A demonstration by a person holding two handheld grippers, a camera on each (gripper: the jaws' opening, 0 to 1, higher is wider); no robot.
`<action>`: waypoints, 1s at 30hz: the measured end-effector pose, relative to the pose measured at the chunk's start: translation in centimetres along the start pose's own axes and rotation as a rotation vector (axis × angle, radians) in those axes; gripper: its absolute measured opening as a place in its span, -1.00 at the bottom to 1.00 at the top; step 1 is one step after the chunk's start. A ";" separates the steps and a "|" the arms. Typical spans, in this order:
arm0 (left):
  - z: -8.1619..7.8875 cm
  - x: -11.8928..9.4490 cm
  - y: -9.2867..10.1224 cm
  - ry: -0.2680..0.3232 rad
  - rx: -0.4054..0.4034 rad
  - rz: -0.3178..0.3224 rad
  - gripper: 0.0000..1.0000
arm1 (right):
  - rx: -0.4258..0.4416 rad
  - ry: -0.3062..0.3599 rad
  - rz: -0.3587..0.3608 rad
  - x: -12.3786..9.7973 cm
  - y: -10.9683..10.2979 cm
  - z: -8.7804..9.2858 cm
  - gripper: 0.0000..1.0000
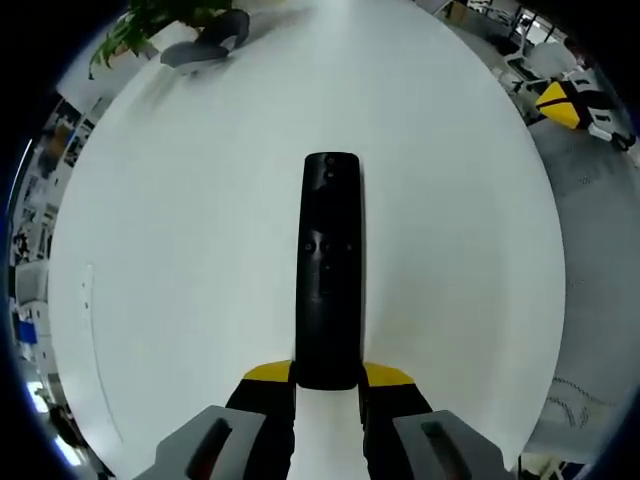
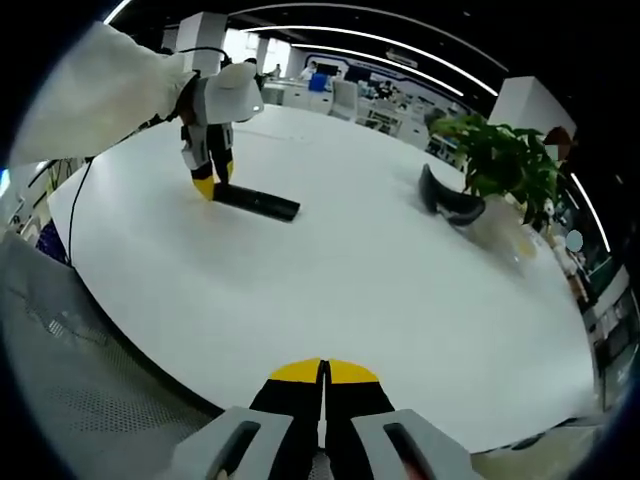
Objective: Press the specified remote control buttons in sequence, fully releasing each button before pressing the next.
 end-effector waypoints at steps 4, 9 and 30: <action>0.0 0.0 0.5 -0.002 0.002 0.000 -0.54 | -0.001 -0.002 0.001 0.1 0.0 0.0 -1.00; 0.0 0.0 1.1 -0.008 -0.003 0.001 -0.54 | -0.008 -0.017 -0.008 0.2 -0.1 0.1 -1.00; -0.1 0.2 4.8 -0.014 0.007 0.001 -0.54 | -0.070 -0.080 -0.070 0.4 -1.1 0.5 -1.00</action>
Point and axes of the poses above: the point that each gripper's makers call its tool centre point, and the gripper's own axes: x roughly forward along the fingers, y roughly to its right, z roughly out of its underside, the point moved 8 cm from there along -x, roughly backward along the fingers, and after that the axes turned 3 degrees about z, right-handed, at the moved point
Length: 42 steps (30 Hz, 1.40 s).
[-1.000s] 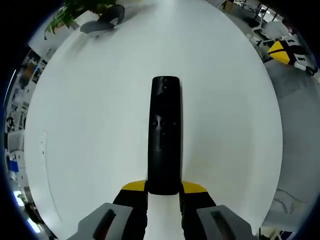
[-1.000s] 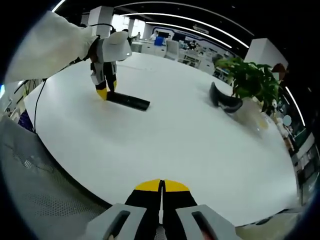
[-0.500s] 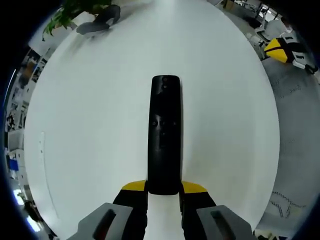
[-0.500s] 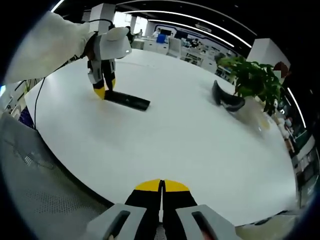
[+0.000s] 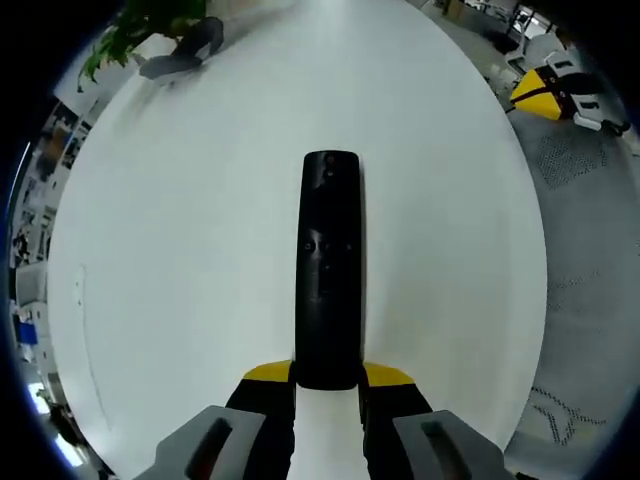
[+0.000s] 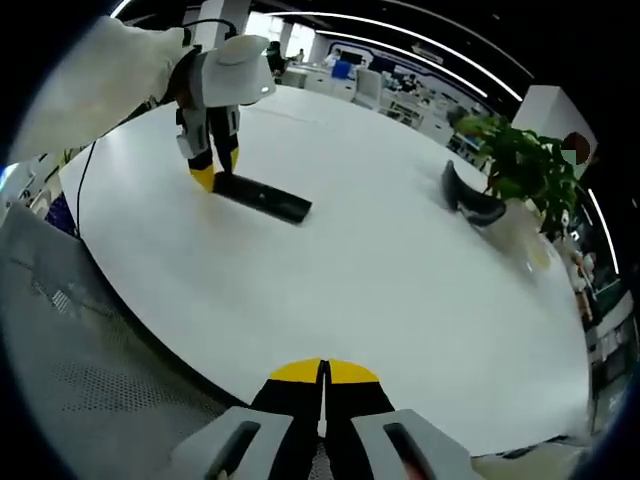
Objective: Press the specified remote control buttons in sequence, fully releasing each button before pressing the next.
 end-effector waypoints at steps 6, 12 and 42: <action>-0.1 0.0 1.5 -0.007 -0.001 0.001 -0.54 | 0.017 0.001 -0.034 -0.1 -0.1 -0.1 -1.00; -0.2 0.0 2.7 -0.011 -0.003 -0.001 -0.54 | 0.085 0.016 -0.064 -0.5 0.0 -0.5 -1.00; -0.6 0.2 9.4 0.035 -0.034 -0.003 -0.54 | 0.268 0.111 -0.232 3.2 0.3 -4.2 -1.00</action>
Point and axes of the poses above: the point that each gripper's makers call its tool centre point, and the gripper's own axes: x roughly forward along the fingers, y roughly to its right, z roughly out of its underside, the point moved 8 cm from there along -x, roughly backward along the fingers, and after that the axes turned 3 degrees about z, right-handed, at the moved point
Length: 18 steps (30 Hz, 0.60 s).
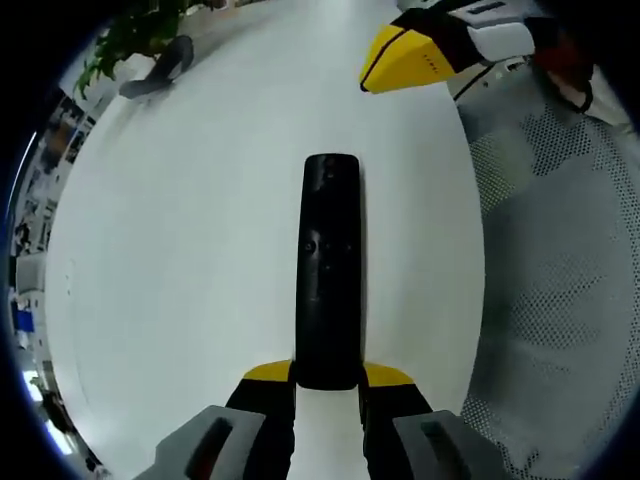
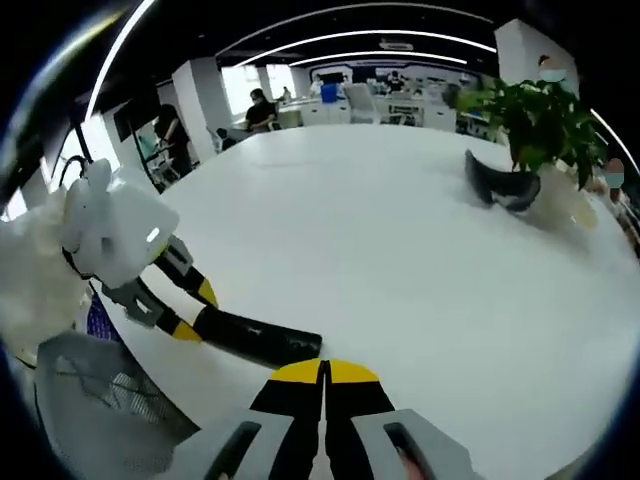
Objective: Press the specified remote control buttons in sequence, fully releasing each button before pressing the next.
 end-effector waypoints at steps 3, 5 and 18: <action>0.0 0.1 0.5 0.009 0.014 0.004 -0.54 | -0.007 0.036 -0.003 0.0 -0.2 -0.4 -1.00; -0.1 0.1 0.6 0.009 0.016 0.003 -0.54 | 0.003 -0.013 -0.005 0.2 -0.2 -0.1 -1.00; -0.2 0.2 3.2 0.029 0.012 0.006 -0.54 | 0.041 -0.069 -0.050 0.5 -0.6 0.5 -1.00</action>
Point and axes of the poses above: the point that each gripper's makers call its tool centre point, and the gripper's own axes: x roughly forward along the fingers, y roughly to its right, z roughly out of its underside, the point moved 8 cm from there along -x, roughly backward along the fingers, and after that the axes turned 3 degrees about z, right-handed, at the moved point
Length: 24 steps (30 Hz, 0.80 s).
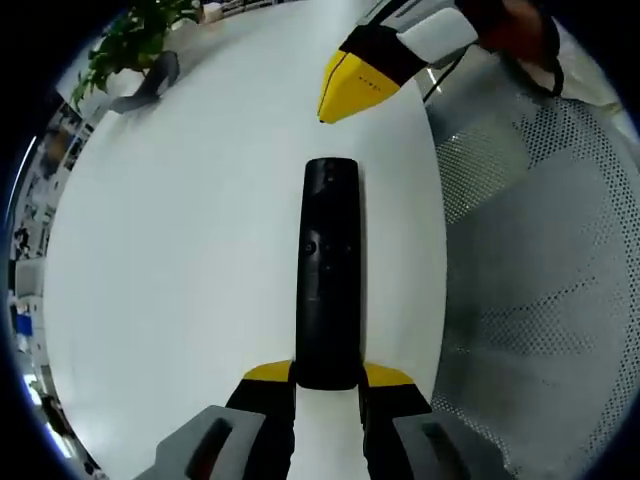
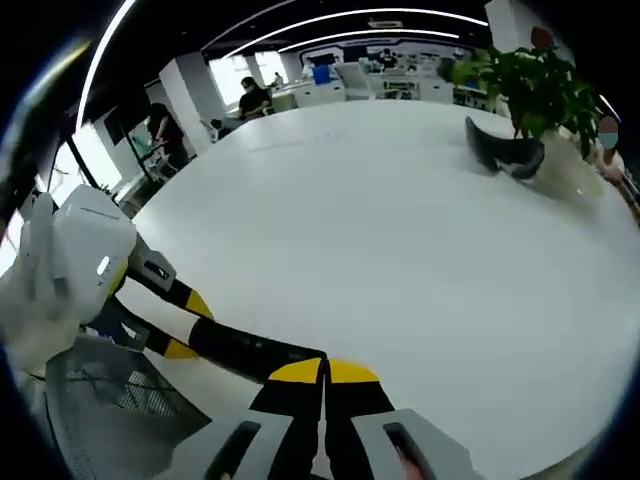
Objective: Press the specified remote control buttons in sequence, fully releasing each button before pressing the next.
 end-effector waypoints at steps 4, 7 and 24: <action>-0.1 0.0 0.6 0.001 0.004 0.002 -0.54 | 0.001 -0.006 -0.023 0.0 -0.3 0.1 -1.00; 0.0 0.0 0.8 0.005 -0.002 0.004 -0.54 | 0.030 -0.058 -0.049 0.3 -0.4 0.4 -1.00; -0.4 0.1 2.5 -0.013 0.012 0.008 -0.54 | 0.056 -0.185 -0.105 0.7 -0.9 1.6 -1.00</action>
Point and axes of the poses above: the point that each gripper's makers call its tool centre point, and the gripper's own axes: x roughly forward along the fingers, y roughly to its right, z roughly out of its underside, the point moved 8 cm from there along -x, roughly backward along the fingers, and after that the axes turned 3 degrees about z, right-handed, at the moved point
